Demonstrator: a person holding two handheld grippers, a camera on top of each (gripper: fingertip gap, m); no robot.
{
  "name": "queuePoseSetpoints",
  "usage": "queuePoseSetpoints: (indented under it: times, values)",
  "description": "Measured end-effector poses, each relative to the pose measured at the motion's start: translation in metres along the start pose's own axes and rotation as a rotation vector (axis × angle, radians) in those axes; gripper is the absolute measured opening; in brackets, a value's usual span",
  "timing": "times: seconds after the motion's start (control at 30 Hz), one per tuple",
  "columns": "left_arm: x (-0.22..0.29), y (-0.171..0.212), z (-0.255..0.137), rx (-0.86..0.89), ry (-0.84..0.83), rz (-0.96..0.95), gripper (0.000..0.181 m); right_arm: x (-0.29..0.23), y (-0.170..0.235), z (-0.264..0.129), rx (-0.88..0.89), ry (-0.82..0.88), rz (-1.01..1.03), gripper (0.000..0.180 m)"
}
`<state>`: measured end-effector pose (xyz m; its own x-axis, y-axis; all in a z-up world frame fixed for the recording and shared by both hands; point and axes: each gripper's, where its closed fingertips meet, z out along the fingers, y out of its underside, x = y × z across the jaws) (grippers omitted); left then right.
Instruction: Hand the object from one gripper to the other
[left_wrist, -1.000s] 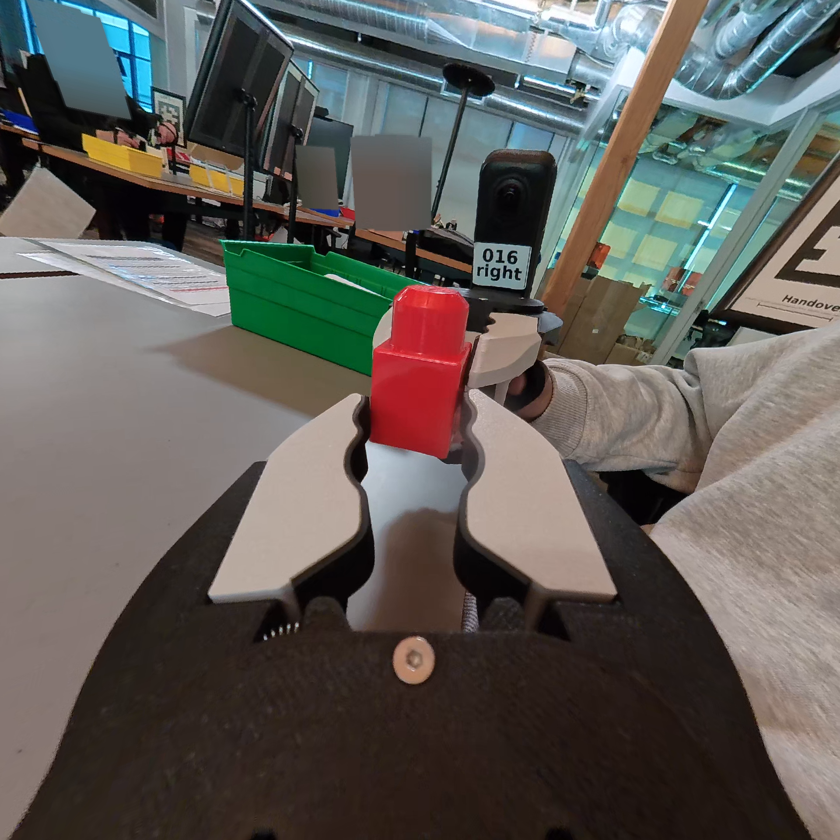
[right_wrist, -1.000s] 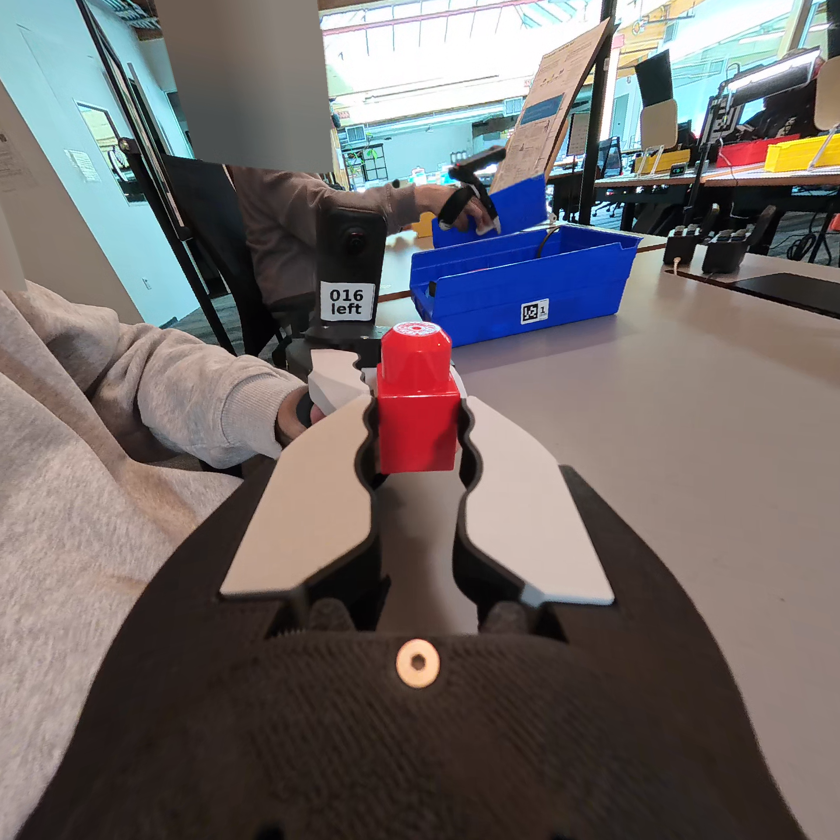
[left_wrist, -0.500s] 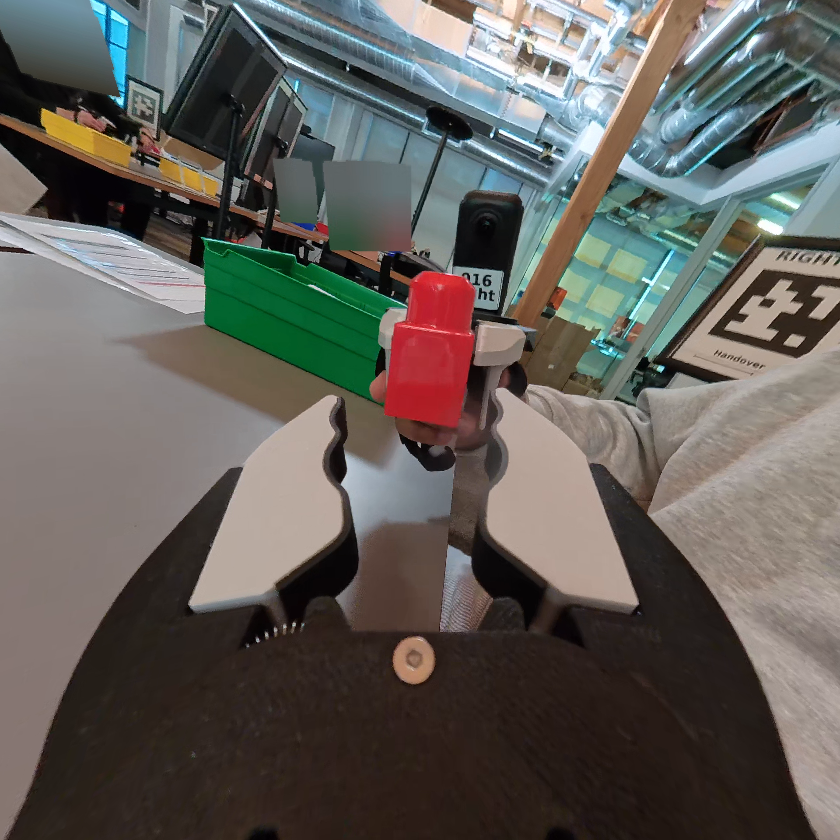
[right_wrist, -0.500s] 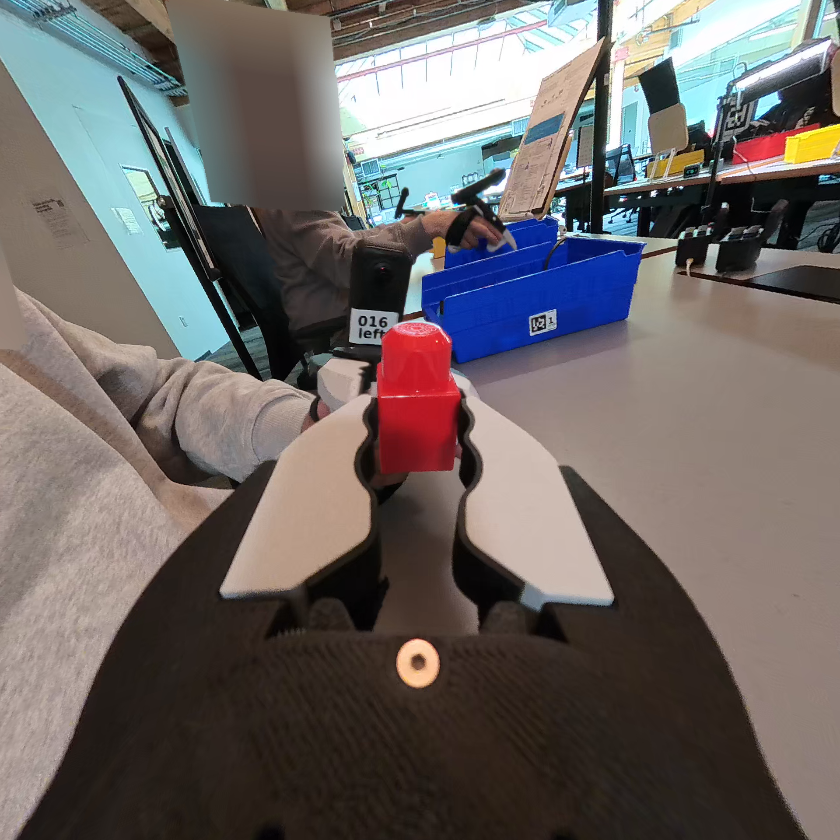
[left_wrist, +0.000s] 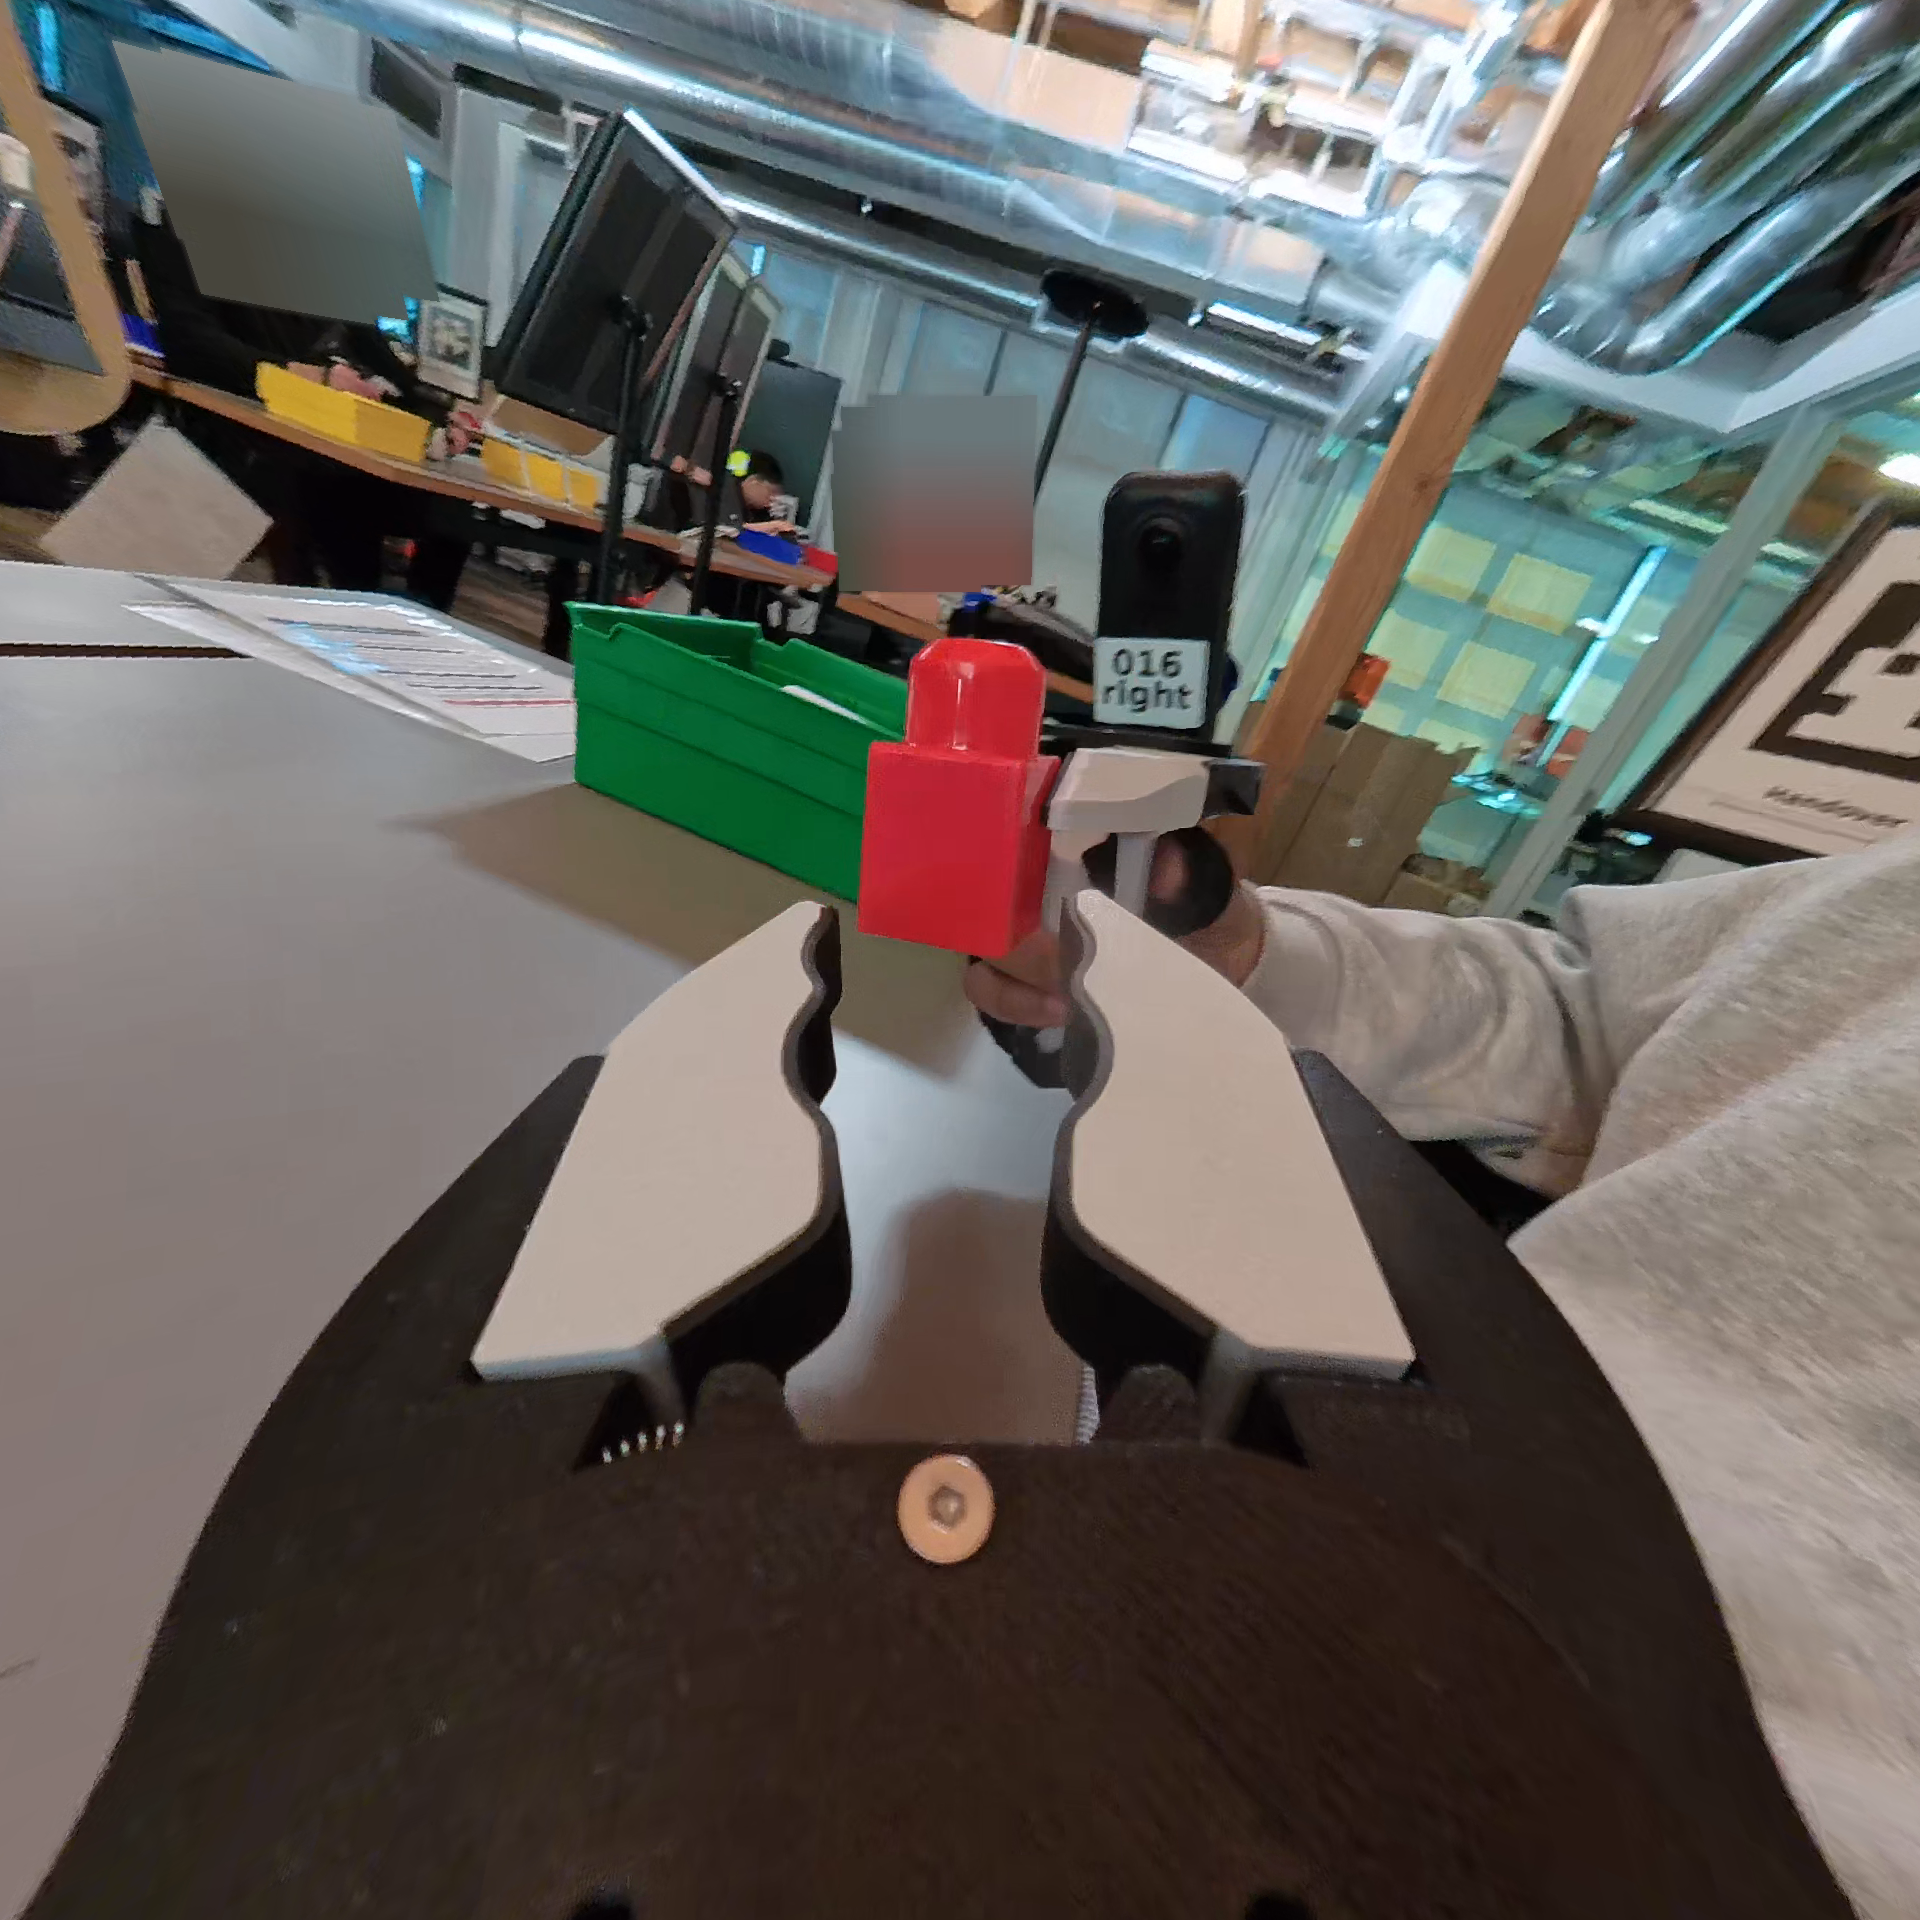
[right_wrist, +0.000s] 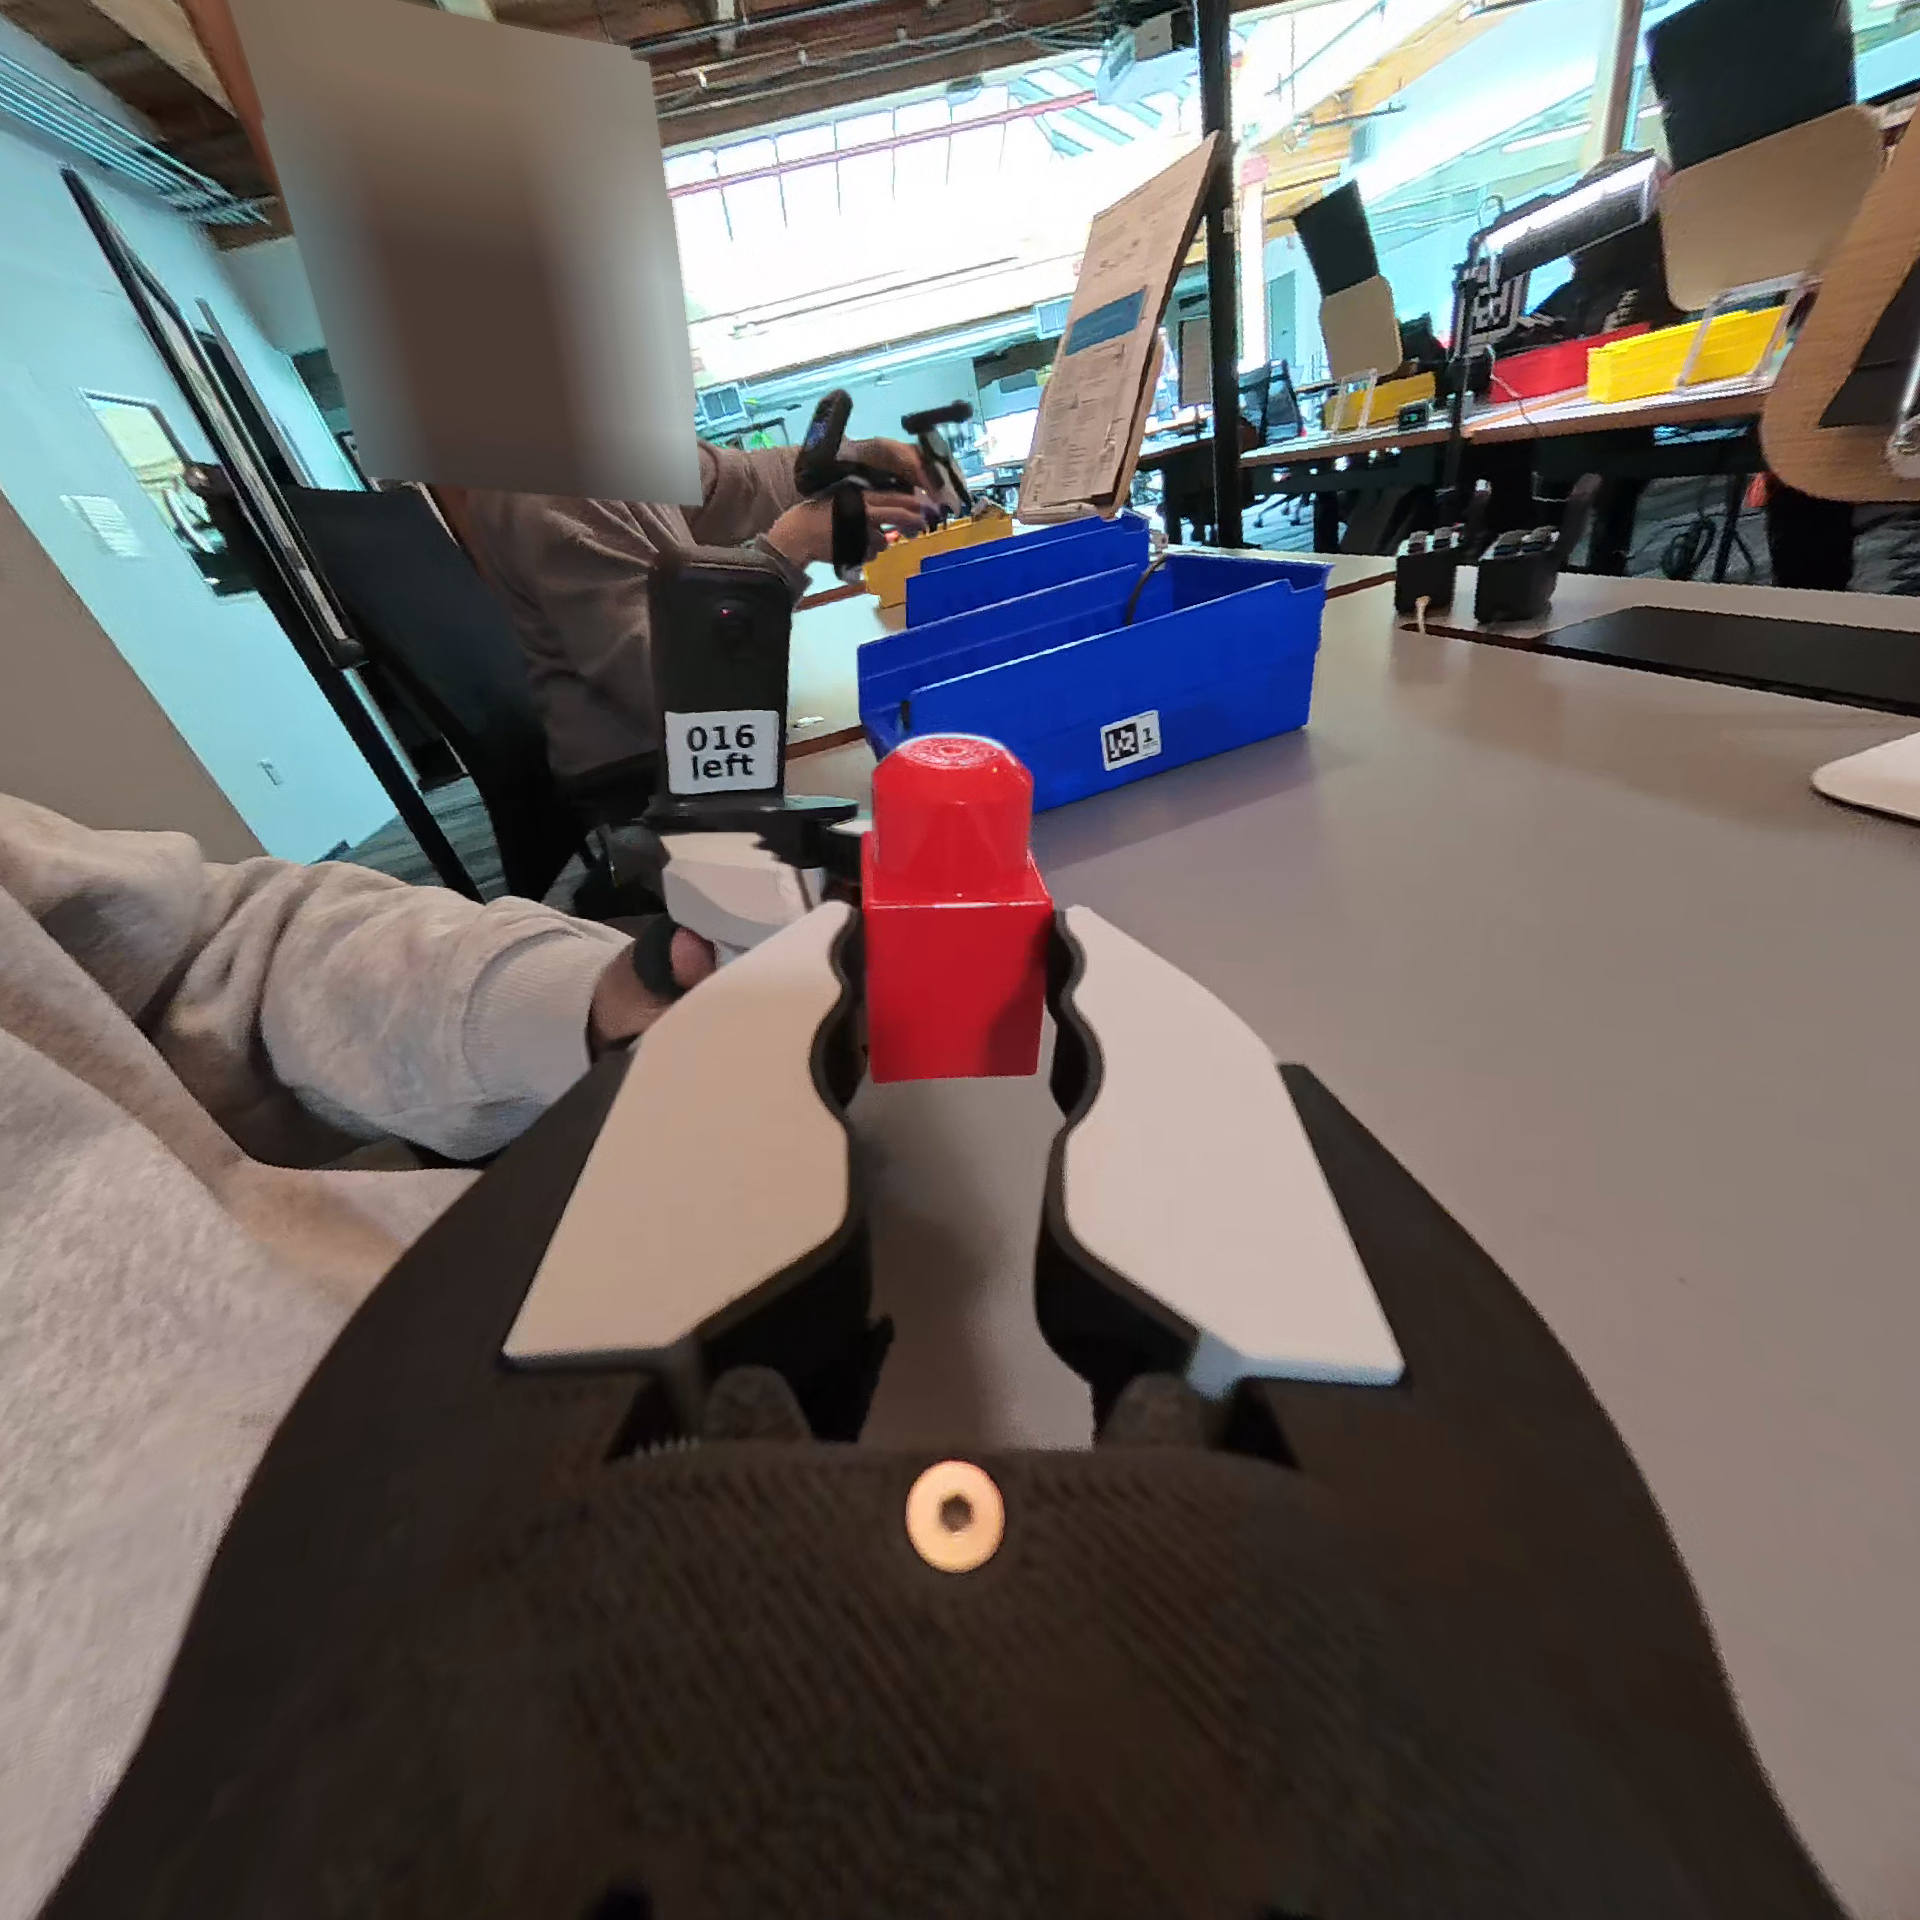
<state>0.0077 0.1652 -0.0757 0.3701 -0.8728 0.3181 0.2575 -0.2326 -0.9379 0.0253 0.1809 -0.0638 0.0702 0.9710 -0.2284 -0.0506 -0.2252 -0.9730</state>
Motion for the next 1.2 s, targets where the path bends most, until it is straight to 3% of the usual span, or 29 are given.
queuePoseSetpoints:
  times: [0.2, 0.43, 0.57, 0.67, 0.8, 0.87, 1.03, 1.2]
  values:
    - [0.001, 0.009, 0.004, -0.056, -0.042, 0.078, 0.041, -0.013, 0.007, 0.007, -0.043, -0.03, -0.067, 0.034]
    - [0.012, 0.007, 0.006, -0.042, 0.046, 0.058, 0.05, -0.025, 0.002, 0.003, -0.022, -0.13, -0.051, 0.034]
    - [0.02, 0.009, 0.007, -0.053, 0.11, 0.037, 0.048, -0.03, 0.003, 0.001, -0.026, -0.199, 0.007, 0.034]
    - [0.025, 0.015, 0.007, -0.094, 0.137, 0.053, 0.034, -0.03, 0.006, 0.002, -0.039, -0.198, 0.0, 0.034]
    - [0.025, 0.017, 0.008, -0.114, 0.135, 0.063, 0.034, -0.03, 0.005, 0.002, -0.024, -0.195, -0.009, 0.034]
    - [0.023, 0.015, 0.007, -0.103, 0.129, 0.044, 0.034, -0.025, 0.002, 0.003, 0.002, -0.163, -0.019, 0.047]
    - [0.016, 0.009, 0.004, -0.071, 0.114, -0.023, 0.034, -0.017, -0.007, 0.001, 0.064, -0.06, -0.22, 0.07]
    - [-0.001, 0.008, 0.001, -0.064, 0.005, 0.01, 0.034, -0.014, -0.004, 0.003, 0.02, 0.033, -0.422, 0.065]
